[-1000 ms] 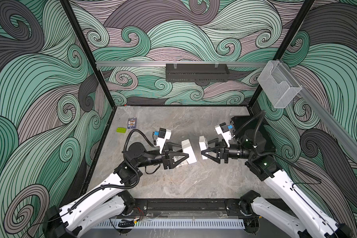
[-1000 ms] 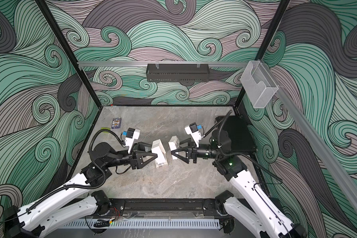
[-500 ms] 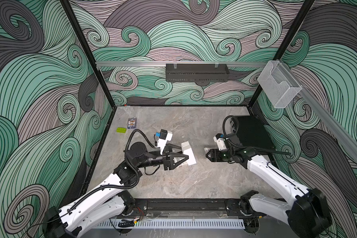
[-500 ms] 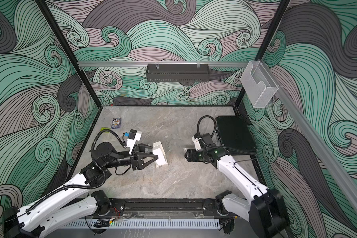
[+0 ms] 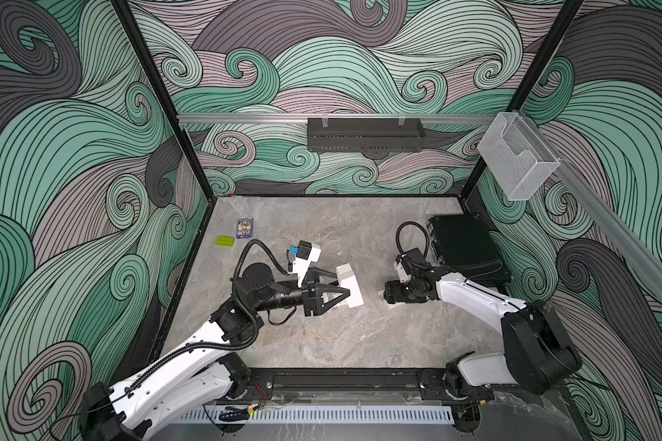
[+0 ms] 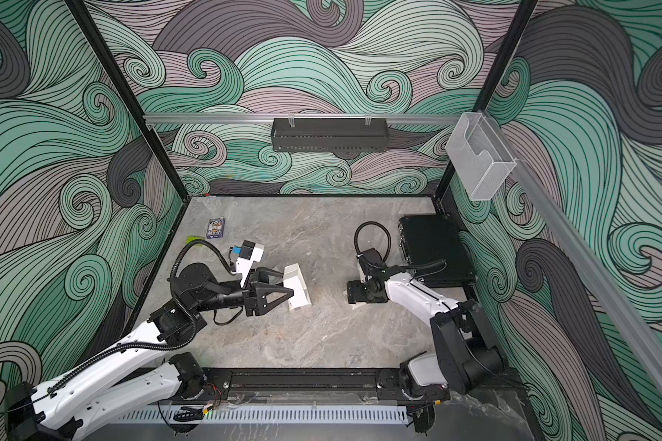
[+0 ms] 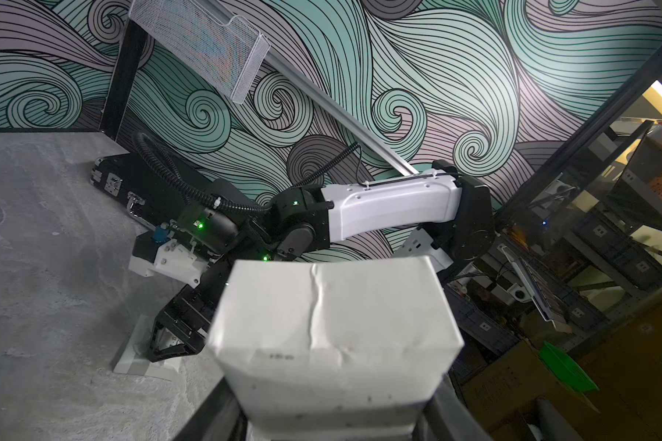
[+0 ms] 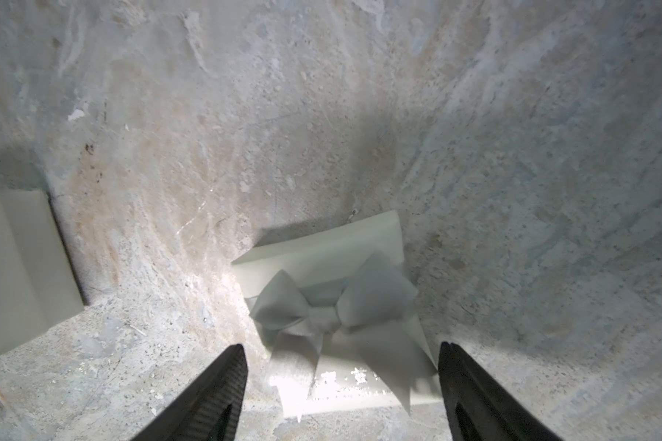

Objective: Take the necklace out of the lift-off lid jewelry box
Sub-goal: Place the lid at the center of the board, then place the jewelry box at the center of the board.

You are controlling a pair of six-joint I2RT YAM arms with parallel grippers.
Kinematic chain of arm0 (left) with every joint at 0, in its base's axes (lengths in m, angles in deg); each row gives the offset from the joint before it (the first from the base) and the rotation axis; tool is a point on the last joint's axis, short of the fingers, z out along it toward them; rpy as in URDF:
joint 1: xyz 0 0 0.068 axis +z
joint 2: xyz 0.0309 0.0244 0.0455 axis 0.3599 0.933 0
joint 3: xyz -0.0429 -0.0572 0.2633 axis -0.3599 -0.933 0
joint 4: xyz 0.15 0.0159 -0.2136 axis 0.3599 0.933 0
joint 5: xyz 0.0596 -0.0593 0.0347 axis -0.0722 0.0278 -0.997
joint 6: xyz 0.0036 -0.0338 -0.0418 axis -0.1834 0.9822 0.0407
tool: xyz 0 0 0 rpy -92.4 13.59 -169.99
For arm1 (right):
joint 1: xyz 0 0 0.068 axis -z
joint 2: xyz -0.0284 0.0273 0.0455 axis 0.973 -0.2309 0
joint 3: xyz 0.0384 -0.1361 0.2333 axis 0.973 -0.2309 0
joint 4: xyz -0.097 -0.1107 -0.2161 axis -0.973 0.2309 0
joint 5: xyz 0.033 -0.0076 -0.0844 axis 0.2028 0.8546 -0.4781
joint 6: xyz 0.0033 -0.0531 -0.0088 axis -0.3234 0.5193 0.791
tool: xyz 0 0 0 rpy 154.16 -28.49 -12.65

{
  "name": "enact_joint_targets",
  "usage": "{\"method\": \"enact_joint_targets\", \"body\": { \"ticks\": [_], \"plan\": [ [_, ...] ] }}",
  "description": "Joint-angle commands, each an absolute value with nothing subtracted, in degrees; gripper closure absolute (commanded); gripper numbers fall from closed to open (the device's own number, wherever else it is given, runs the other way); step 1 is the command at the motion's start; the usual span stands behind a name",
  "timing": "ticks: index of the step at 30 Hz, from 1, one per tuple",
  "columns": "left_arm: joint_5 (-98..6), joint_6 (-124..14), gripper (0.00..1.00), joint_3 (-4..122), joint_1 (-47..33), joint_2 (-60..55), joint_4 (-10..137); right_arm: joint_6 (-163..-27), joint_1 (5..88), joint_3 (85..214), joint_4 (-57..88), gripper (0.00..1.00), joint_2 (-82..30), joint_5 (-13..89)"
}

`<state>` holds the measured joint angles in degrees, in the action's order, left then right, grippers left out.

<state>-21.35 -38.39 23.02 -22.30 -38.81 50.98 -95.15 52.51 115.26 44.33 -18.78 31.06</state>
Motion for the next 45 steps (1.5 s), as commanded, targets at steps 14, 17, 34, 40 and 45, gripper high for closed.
{"method": "enact_joint_targets", "body": {
  "ticks": [14, 17, 34, 40, 45],
  "plan": [
    [-7.01, -41.73, 0.40, 28.35, -22.32, -37.42, 50.82, -112.43, 52.23, 116.09, 17.20, 0.58, 13.75, 82.47],
    [-5.75, -43.21, 0.41, 29.43, -22.31, -36.66, 52.78, -114.11, 50.32, 116.86, 15.29, 0.64, 15.53, 84.26],
    [-4.51, -45.10, 0.41, 31.99, -22.31, -34.73, 54.79, -109.03, 39.61, 118.77, 18.46, 0.71, 13.89, 80.20],
    [-4.38, -45.03, 0.41, 31.90, -22.32, -34.52, 54.37, -109.83, 39.03, 118.75, 16.19, 0.75, 12.86, 80.08],
    [-4.22, -44.98, 0.41, 31.89, -22.30, -34.24, 53.86, -110.14, 38.60, 118.86, 15.15, 0.77, 11.69, 79.53]
  ]
}}
